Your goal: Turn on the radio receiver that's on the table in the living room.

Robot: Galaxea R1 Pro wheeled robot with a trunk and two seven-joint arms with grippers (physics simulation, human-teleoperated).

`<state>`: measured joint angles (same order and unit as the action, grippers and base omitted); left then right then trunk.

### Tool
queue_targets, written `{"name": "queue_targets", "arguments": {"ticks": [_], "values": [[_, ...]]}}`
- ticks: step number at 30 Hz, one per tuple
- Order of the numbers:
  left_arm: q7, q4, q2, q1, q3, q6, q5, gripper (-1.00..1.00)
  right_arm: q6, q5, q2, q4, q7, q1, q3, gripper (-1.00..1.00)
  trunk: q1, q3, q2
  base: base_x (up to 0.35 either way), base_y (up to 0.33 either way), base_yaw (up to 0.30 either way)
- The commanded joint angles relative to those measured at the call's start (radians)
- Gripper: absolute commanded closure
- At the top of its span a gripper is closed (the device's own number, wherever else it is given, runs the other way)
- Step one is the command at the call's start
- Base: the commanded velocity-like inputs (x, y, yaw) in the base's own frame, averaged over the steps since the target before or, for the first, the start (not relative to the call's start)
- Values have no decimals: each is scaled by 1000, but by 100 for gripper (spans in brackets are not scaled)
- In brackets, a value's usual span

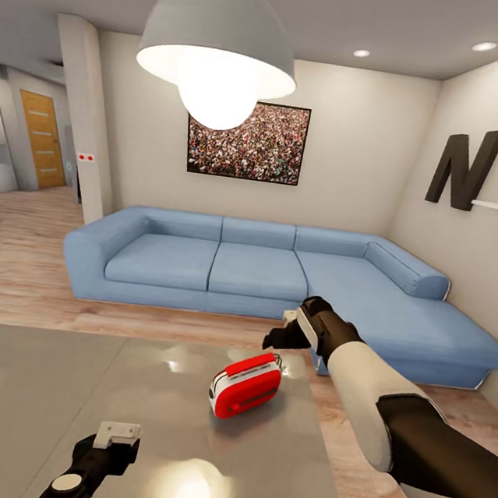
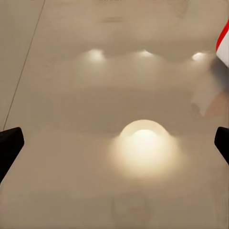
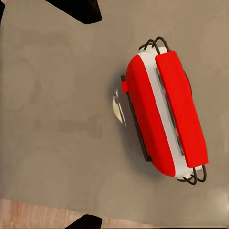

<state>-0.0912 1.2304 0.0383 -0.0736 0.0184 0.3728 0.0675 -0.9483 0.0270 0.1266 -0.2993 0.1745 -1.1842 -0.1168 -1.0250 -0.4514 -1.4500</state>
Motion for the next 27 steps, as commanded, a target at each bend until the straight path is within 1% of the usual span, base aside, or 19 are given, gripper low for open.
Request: {"name": "queue_targets", "arguments": {"ticks": [1, 9, 24, 27], "values": [[0, 0, 0, 0, 0, 0, 0, -100, 1, 1, -2, -1, 1, 0, 0, -100, 0, 0, 0, 107, 0, 0], [-1, 0, 0, 0, 0, 0, 0, -100, 3, 2, -7, -3, 3, 0, 1, -100, 0, 0, 0, 192, 0, 0], [-1, 0, 0, 0, 0, 0, 0, -100, 6, 3, -7, -3, 0, 0, 0, -100, 0, 0, 0, 8, 0, 0], [-1, 0, -1, 0, 0, 1, 1, -100, 6, 2, -8, -4, 0, 0, 1, -100, 0, 0, 0, 166, 0, 0]]}}
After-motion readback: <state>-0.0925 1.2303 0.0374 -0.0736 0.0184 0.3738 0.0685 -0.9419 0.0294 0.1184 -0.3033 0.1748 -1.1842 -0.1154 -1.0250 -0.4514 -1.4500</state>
